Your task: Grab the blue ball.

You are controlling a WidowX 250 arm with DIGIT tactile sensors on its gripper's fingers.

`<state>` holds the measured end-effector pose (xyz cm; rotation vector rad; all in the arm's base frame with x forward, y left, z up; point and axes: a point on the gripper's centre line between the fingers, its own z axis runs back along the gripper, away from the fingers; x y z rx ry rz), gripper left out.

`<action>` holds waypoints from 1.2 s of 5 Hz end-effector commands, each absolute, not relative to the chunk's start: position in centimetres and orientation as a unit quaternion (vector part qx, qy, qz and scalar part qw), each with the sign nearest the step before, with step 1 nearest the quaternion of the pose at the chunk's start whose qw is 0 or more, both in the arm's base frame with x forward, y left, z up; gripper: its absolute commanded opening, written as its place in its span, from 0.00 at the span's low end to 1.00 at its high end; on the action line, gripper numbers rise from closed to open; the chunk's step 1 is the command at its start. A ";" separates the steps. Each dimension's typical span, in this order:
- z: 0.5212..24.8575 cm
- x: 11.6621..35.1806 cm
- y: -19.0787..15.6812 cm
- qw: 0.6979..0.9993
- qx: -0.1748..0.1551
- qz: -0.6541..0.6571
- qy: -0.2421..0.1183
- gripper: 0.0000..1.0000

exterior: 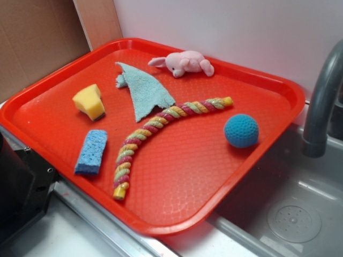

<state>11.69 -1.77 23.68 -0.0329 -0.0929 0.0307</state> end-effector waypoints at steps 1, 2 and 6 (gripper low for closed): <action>23.7 11.7 -1.8 0.999 -0.016 0.015 -0.046 1.00; 20.9 16.7 -6.8 0.992 -0.011 -0.110 -0.062 1.00; 15.9 21.6 -15.2 0.934 -0.006 -0.353 -0.062 1.00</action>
